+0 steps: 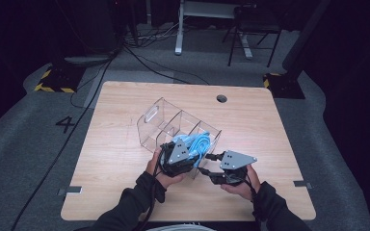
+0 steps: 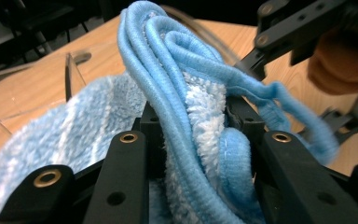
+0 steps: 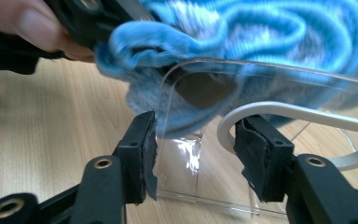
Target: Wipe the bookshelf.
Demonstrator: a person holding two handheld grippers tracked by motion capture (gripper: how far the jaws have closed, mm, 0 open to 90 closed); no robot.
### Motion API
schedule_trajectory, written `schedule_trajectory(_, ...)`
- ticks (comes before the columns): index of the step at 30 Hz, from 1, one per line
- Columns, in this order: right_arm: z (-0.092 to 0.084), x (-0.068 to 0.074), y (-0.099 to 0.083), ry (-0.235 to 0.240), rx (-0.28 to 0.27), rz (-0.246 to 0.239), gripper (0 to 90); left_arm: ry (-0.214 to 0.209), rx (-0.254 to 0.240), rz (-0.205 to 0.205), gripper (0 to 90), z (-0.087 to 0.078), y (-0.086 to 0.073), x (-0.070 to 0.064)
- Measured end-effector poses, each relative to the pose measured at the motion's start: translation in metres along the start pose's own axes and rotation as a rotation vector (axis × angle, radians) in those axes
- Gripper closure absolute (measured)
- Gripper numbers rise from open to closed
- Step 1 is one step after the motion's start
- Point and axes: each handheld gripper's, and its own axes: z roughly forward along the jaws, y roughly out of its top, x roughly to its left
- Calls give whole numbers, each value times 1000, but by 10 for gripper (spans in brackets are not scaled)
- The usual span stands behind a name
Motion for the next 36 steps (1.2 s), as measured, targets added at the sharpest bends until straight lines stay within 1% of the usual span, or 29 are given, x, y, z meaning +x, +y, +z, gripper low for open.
schedule_trajectory(1,0,0,0,2,2,-1,492,3,16,9,662,3,-1,0)
schedule_trajectory(2,0,0,-1,3,5,-3,492,14,43,35,665,7,-4,-2)
schedule_trajectory(4,0,1,-2,6,10,-4,488,19,71,53,671,12,-6,-3)
schedule_trajectory(8,0,1,-3,6,10,-3,487,55,96,96,674,17,-10,-7)
schedule_trajectory(9,0,1,-3,4,11,-3,488,59,97,95,675,17,-11,-8)
schedule_trajectory(10,0,1,-3,2,12,-3,492,70,108,104,675,19,-13,-10)
schedule_trajectory(12,0,1,-3,-2,14,-5,491,83,107,92,676,21,-15,-12)
schedule_trajectory(15,0,0,-3,-7,11,6,482,88,120,105,676,23,-18,-14)
schedule_trajectory(17,0,-1,-4,-13,10,16,466,104,151,126,676,27,-22,-17)
schedule_trajectory(18,1,-1,-4,-15,10,16,464,111,154,130,676,28,-23,-19)
schedule_trajectory(21,0,-1,-4,-19,10,16,462,102,151,123,676,30,-24,-18)
schedule_trajectory(23,0,-1,-4,-19,10,18,451,117,160,135,675,30,-25,-20)
schedule_trajectory(25,1,0,-5,-23,13,19,441,119,166,136,675,31,-27,-21)
schedule_trajectory(27,1,-1,-5,-24,16,17,441,105,172,133,674,30,-29,-21)
schedule_trajectory(28,0,-1,-6,-22,15,21,440,89,169,116,674,29,-29,-19)
schedule_trajectory(30,1,-2,-6,-26,20,24,425,66,145,83,675,27,-31,-16)
schedule_trajectory(32,1,-2,-7,-26,20,26,421,37,125,38,675,26,-35,-13)
schedule_trajectory(33,1,-3,-7,-28,21,25,419,42,127,35,675,27,-35,-14)
schedule_trajectory(34,2,-3,-7,-29,21,29,418,56,147,49,675,28,-36,-16)
schedule_trajectory(35,1,-2,-7,-30,21,30,417,64,149,46,675,28,-37,-18)
schedule_trajectory(36,1,-3,-7,-33,21,30,414,78,163,59,674,29,-38,-20)
